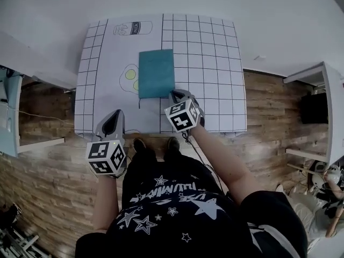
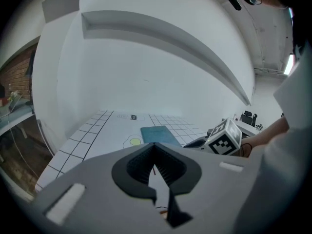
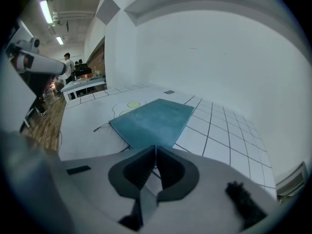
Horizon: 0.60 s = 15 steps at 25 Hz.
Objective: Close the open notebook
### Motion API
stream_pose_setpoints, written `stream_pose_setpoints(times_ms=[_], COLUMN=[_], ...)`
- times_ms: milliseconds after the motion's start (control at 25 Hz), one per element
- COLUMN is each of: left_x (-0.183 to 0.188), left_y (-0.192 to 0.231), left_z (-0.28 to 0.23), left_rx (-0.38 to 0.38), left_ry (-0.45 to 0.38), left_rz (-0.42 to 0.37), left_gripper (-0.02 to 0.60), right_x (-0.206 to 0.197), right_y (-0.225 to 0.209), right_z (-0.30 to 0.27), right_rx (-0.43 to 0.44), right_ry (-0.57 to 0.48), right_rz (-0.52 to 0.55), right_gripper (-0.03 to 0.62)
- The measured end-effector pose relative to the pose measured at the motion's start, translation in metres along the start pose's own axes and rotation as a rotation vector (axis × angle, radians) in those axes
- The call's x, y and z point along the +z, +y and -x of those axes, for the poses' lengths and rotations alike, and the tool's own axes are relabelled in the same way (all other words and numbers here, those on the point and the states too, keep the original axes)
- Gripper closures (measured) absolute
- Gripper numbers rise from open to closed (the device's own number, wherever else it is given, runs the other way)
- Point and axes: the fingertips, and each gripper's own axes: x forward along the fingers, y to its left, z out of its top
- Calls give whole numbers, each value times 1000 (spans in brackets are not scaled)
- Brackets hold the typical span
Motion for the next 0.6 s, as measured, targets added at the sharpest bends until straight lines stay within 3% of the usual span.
stream_pose_setpoints(times_ms=[280,600], left_x=[-41,-74], left_y=[-28,-43], left_z=[18,82], left_rx=[56,95], left_ry=[23,-38], left_rz=[79,107], left_gripper=[572,572], right_x=[0,-11], right_y=[-1,16], right_z=[1,54], right_rx=[144,132], right_ry=[5,-115], right_rz=[-33,-28], right_gripper=[571,571])
